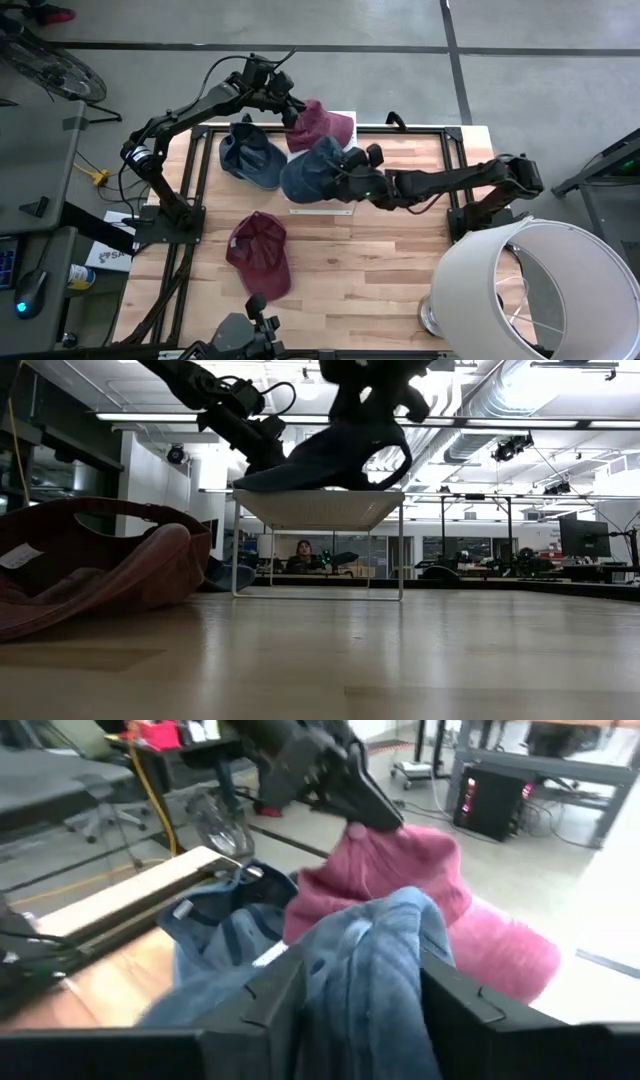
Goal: Pick & Place hat
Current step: Put the bottom blue cap on the shelf
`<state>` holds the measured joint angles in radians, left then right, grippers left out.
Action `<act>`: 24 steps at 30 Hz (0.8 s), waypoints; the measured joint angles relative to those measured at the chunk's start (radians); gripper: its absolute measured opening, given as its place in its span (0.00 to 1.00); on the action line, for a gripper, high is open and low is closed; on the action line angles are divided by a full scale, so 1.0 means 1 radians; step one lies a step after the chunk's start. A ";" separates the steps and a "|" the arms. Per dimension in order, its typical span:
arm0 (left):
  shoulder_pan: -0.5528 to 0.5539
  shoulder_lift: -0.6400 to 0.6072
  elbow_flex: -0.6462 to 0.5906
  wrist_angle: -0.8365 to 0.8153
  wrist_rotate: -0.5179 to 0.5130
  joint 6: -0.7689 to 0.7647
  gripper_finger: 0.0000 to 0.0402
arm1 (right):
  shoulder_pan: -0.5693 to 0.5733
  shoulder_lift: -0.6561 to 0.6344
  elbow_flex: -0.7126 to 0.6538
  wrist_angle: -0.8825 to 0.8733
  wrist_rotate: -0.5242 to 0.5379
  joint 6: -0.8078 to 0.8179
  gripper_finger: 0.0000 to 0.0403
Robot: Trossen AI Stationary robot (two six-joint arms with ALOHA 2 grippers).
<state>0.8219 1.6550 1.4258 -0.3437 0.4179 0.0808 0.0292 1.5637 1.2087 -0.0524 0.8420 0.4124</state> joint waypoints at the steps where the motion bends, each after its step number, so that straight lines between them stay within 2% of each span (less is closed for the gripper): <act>1: 0.000 0.000 0.000 0.000 0.000 0.000 0.17 | 0.000 -0.011 0.000 0.007 -0.010 -0.013 0.38; 6: 0.000 0.000 0.000 0.000 0.001 -0.001 0.17 | 0.000 -0.053 0.000 0.013 -0.036 -0.028 0.42; 18: 0.000 0.000 0.000 0.000 0.003 -0.007 0.17 | -0.003 -0.047 0.000 0.001 -0.070 -0.019 0.43; 20: 0.000 0.000 0.000 0.000 0.002 -0.007 0.17 | -0.003 -0.050 0.000 0.000 -0.112 -0.040 0.43; 24: 0.000 0.000 0.000 -0.003 0.002 -0.007 0.17 | -0.003 -0.054 0.000 -0.042 -0.313 -0.076 0.43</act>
<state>0.8219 1.6550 1.4258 -0.3471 0.4202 0.0738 0.0261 1.5101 1.2087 -0.0947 0.5292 0.3360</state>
